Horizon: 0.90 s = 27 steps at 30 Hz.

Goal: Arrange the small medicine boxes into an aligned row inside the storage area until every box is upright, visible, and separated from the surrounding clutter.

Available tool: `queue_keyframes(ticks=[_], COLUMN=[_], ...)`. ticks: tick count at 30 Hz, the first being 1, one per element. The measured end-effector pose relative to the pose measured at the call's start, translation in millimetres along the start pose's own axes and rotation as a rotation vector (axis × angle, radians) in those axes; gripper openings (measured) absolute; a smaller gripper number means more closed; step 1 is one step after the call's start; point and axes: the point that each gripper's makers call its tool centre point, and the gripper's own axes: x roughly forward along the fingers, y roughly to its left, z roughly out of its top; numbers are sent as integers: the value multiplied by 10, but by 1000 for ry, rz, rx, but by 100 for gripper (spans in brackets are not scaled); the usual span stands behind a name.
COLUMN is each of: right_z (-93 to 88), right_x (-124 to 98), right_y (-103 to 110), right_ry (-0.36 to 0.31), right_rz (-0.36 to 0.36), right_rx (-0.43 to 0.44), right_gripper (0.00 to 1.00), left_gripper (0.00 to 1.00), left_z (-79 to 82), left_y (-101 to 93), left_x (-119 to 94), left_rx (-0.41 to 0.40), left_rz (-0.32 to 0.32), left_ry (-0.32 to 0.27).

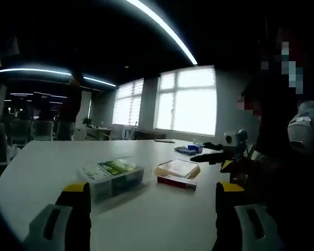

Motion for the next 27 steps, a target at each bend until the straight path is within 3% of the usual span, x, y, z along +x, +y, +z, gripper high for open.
queue_keyframes(ticks=[4,10,16,18,20,22,24,27], right_z=[-234,-368,-580,-662,-821,-891,-877,-913], right_x=[-18,36,33,14,-42,-26,12,33], right_y=[-83,-93,-223,-308,-432,-495,-456,-467], right_ry=[108,112,188,204,276,294,266,280], right_rz=[-36,-37,-87,-122,-186,-196,-183,-181], right_rx=[-62,-39,-18,11,83,112,180,207], right_gripper=[99,97,90,86,77,72,68,63], left_gripper=[99,99,99,99,99,99,99,99], left_z=[7,67,27,8,-3,-18,-21,-23], left_y=[3,-3,-1,-10,-1,18,17,-9], left_x=[-11,-43,-23,-14,-6,14,29,52], left_rx=[-15,-1,-16,-17,-19,-30,-37,-38], left_rz=[-5,3,5,3,4,7,10,1], left_ry=[-9,-7,-7,-1,-3,-6,-9,-8])
